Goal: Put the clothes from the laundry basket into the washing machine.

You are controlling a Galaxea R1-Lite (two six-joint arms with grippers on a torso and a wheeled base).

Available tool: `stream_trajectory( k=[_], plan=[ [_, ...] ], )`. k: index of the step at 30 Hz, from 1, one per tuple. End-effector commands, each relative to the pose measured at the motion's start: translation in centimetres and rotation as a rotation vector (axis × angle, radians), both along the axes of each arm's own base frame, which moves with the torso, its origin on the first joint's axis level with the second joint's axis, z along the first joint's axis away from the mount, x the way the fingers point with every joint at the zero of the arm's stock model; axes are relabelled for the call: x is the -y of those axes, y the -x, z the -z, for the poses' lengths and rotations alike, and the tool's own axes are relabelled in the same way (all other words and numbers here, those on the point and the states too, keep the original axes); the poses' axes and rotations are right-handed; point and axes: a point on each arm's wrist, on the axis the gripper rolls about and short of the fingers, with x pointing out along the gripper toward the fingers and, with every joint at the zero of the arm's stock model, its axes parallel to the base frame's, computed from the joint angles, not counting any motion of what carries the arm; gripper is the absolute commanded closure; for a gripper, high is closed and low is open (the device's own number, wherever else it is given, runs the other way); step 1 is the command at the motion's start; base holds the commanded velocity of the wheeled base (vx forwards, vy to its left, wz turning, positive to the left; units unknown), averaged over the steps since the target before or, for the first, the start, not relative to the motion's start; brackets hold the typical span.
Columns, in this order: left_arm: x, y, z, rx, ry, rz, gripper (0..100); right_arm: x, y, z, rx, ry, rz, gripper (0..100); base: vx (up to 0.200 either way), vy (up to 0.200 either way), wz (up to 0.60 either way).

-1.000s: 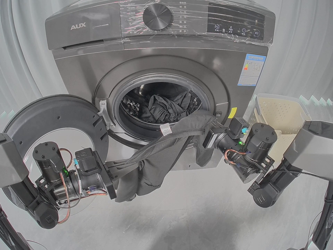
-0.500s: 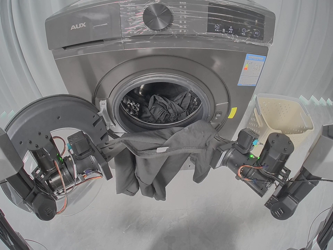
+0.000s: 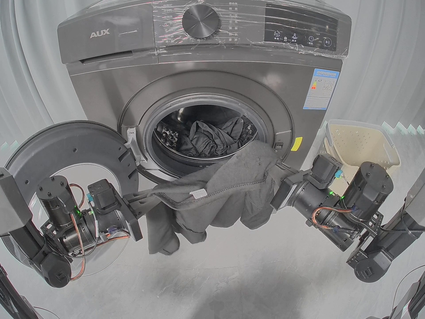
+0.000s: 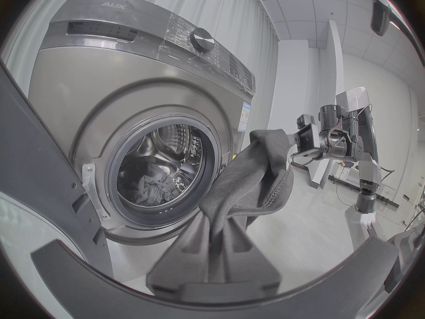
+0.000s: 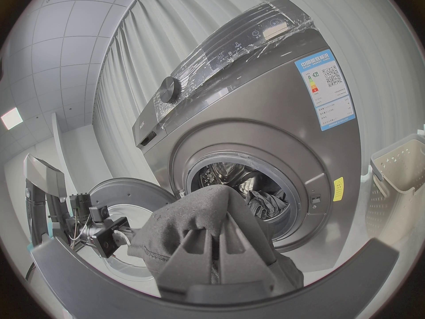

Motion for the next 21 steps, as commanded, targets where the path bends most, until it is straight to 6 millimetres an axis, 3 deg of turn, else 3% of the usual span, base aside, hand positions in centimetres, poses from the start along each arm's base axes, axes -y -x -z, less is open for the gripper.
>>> stream_trajectory(
  k=[1, 18, 21],
  plan=[
    [0.0, 0.0, 0.7, -0.030, -0.012, -0.002, 0, 0.0, 0.1, -0.4, 0.011, -0.011, -0.002, 100, 0.000, 0.000, 0.00],
    [0.5, -0.4, 2.1, -0.082, -0.022, 0.005, 0, -0.7, 0.2, -0.3, 0.008, -0.016, 0.043, 100, 0.000, 0.000, 0.00],
    [1.6, -0.1, 2.2, -0.080, -0.028, 0.046, 0, -1.9, -0.5, -0.7, 0.019, -0.048, 0.101, 100, 0.000, 0.000, 0.00]
  ],
)
